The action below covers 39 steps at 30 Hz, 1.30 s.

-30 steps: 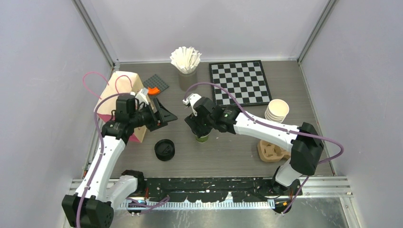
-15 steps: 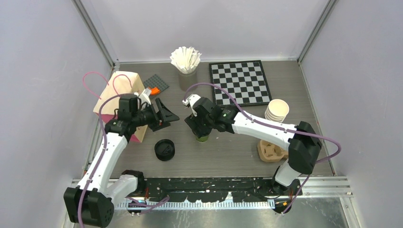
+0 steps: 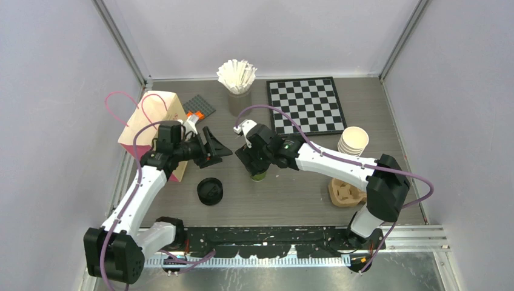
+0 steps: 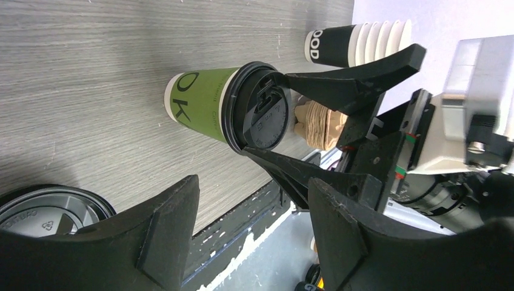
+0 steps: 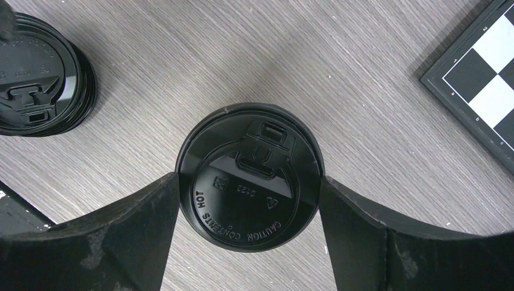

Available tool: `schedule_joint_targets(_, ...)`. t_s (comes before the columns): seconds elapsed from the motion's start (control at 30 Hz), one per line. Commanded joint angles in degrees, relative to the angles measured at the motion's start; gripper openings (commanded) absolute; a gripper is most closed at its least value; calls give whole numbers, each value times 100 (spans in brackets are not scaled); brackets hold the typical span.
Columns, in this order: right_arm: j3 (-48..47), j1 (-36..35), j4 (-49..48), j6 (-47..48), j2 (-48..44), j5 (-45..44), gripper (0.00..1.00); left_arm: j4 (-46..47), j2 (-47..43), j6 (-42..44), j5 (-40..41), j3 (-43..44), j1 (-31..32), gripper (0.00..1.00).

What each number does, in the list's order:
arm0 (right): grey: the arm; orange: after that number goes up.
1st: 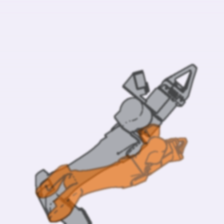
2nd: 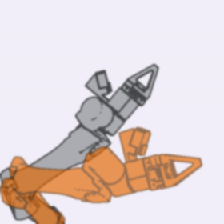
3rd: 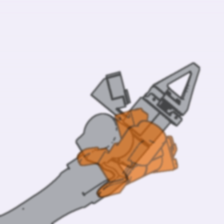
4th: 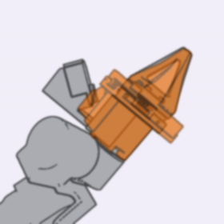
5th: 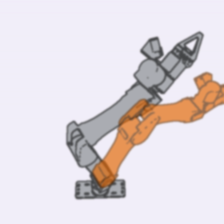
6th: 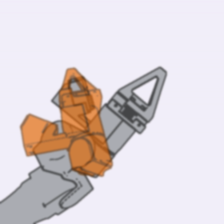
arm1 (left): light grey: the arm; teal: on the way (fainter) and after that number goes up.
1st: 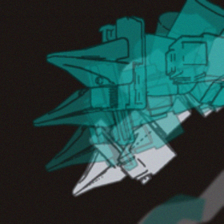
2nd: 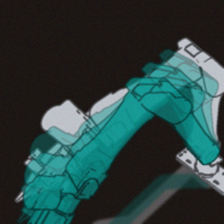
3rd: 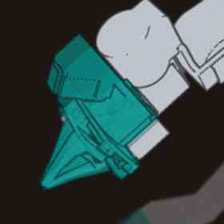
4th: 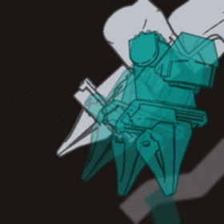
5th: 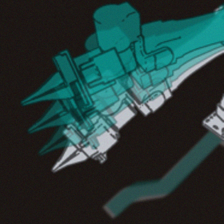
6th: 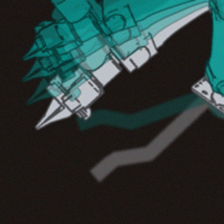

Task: Pack the takeout coffee

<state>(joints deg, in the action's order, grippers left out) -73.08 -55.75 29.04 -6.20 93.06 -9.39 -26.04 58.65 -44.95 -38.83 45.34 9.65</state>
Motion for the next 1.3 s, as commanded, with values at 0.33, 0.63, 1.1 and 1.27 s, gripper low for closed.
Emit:
schedule_joint_targets(0.33, 97, 69, -82, -112, -190, 55, 91, 1153, 1024, -172, 12, -27, 550, 62)
schedule_joint_targets(0.63, 154, 72, -122, -143, -396, 199, 92, 1422, 1363, -50, 169, 48, 701, 61)
schedule_joint_targets(1.1, 36, 124, 23, -336, -577, 159, 92, 1572, 1812, 317, 17, 148, 825, 59)
schedule_joint_targets(1.27, 25, 229, 49, -479, -685, 322, 92, 1558, 1739, 402, 49, 142, 885, 59)
